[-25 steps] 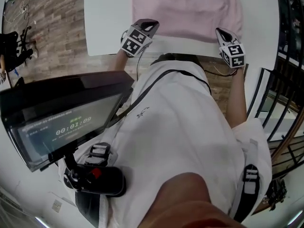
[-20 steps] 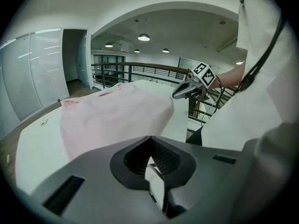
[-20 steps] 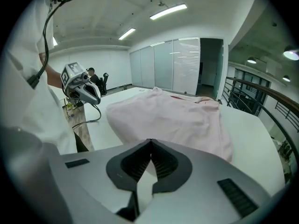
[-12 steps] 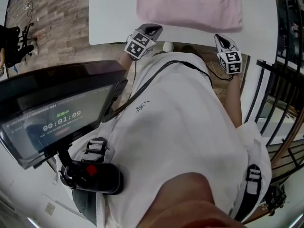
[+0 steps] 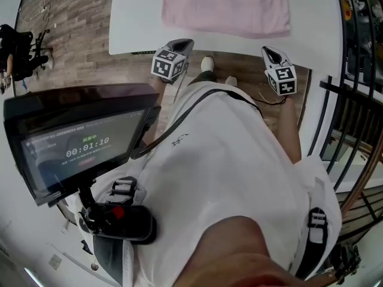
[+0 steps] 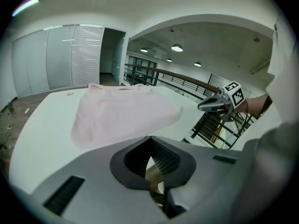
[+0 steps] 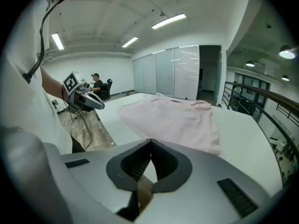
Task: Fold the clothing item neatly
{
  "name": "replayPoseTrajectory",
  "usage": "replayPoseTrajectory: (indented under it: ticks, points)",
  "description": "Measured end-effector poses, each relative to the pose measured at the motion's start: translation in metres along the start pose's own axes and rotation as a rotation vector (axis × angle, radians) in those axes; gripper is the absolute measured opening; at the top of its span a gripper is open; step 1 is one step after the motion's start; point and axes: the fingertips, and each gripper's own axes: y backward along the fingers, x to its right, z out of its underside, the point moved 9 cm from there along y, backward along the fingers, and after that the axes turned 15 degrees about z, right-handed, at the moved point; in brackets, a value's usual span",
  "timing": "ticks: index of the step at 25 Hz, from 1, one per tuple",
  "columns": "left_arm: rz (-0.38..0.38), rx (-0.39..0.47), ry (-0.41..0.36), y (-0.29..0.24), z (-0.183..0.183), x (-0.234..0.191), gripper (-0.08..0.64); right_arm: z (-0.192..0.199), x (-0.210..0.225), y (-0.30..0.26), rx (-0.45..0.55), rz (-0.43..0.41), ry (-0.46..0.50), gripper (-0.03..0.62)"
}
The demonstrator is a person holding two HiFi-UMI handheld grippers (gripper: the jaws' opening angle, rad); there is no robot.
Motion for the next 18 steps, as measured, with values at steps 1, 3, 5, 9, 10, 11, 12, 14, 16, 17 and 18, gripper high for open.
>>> replayPoseTrajectory:
  ticks: [1,3,5,9,10,11,12,14,16,17,18]
  points:
    - [-0.012,-0.014,-0.001,-0.006,0.002,0.015,0.002,0.009,0.009,0.009,0.005,-0.001,-0.009,0.002]
    - [-0.036,-0.036,-0.006,-0.016,0.006,0.046,0.002,0.027,0.025,0.027,0.017,0.002,-0.038,0.002]
    - [-0.05,-0.037,-0.006,-0.019,0.009,0.063,0.002,0.039,0.032,0.035,0.021,0.006,-0.046,0.002]
    - [-0.09,-0.052,-0.047,-0.011,0.007,0.058,0.002,0.037,0.03,0.027,0.01,0.004,0.017,0.002]
    - [-0.102,-0.055,-0.058,-0.006,0.006,0.048,0.002,0.033,0.027,0.021,0.007,0.004,0.027,0.002]
    - [-0.113,-0.055,-0.066,-0.002,0.005,0.037,0.002,0.028,0.024,0.015,0.005,0.007,0.037,0.002]
    - [-0.122,-0.053,-0.071,0.002,0.004,0.026,0.002,0.024,0.022,0.009,0.002,0.013,0.049,0.002]
    - [-0.141,-0.059,-0.08,0.004,0.002,0.008,0.003,0.021,0.023,0.002,0.004,0.029,0.077,0.002]
    - [-0.16,-0.093,-0.108,-0.001,-0.002,0.001,0.003,0.022,0.03,0.004,0.007,0.044,0.1,0.002]
    - [-0.166,-0.119,-0.129,-0.005,-0.005,-0.003,0.003,0.022,0.034,0.006,0.005,0.053,0.102,0.002]
    - [-0.17,-0.146,-0.15,-0.009,-0.008,-0.008,0.008,0.022,0.037,0.006,0.002,0.062,0.099,0.002]
